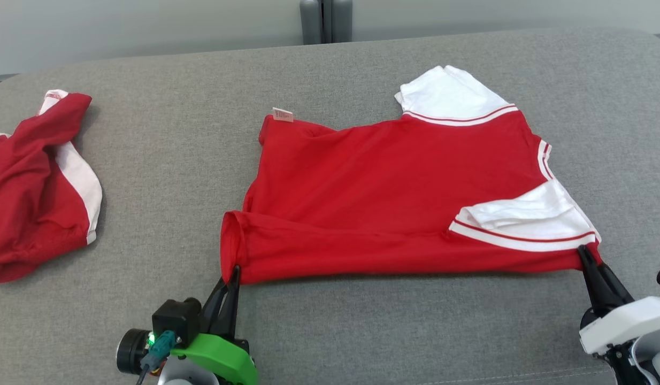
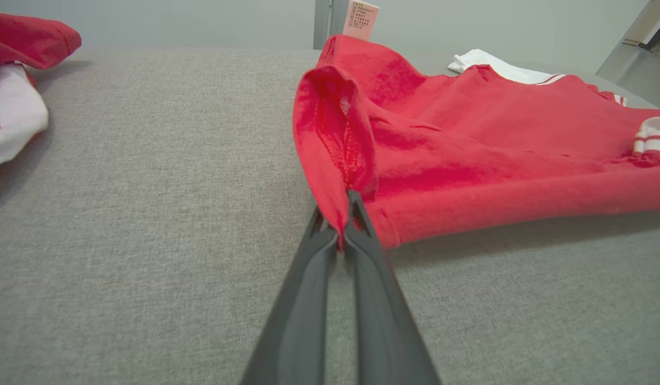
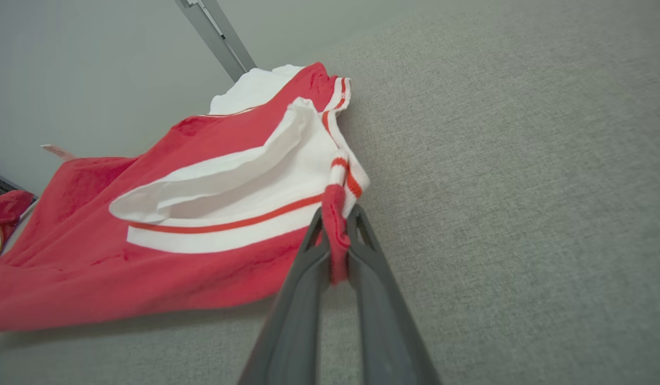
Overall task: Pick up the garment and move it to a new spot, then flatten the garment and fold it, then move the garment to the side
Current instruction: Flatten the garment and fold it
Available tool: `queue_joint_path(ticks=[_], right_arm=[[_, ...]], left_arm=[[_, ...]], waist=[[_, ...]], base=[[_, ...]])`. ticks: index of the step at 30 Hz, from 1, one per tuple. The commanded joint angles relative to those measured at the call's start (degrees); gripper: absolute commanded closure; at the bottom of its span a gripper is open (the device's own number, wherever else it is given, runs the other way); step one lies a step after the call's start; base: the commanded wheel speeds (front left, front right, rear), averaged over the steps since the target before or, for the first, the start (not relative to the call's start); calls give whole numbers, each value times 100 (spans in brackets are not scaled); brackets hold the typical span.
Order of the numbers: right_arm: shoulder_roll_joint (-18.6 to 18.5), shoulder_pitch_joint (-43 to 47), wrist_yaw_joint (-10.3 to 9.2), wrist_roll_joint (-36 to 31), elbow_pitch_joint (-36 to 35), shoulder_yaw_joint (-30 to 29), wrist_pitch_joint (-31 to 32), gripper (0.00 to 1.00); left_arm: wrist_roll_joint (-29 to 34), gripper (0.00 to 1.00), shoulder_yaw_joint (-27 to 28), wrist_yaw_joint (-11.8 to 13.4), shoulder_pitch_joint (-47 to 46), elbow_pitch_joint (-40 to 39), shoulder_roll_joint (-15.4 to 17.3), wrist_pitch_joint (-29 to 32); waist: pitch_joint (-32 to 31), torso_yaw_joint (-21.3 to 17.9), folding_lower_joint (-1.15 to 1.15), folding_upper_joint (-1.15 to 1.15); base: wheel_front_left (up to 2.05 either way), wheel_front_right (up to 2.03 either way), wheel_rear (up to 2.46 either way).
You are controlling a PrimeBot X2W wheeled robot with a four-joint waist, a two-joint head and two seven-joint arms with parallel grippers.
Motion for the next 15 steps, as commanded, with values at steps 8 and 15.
queue_joint_path(ticks=[8,15], right_arm=[[451,1168,-10,-355,-989,-903,552,100],[870,1375,-9,-931,-1376,-1384,899,0]], left_arm=[[-125,100,-5,72,482,-40,-20,-1],[-79,0,56,56,527,-49,-110,-1]], waist=[[-29,-114,0,0],[-139,-131,0,0]], base=[[0,0,0],[0,0,0]])
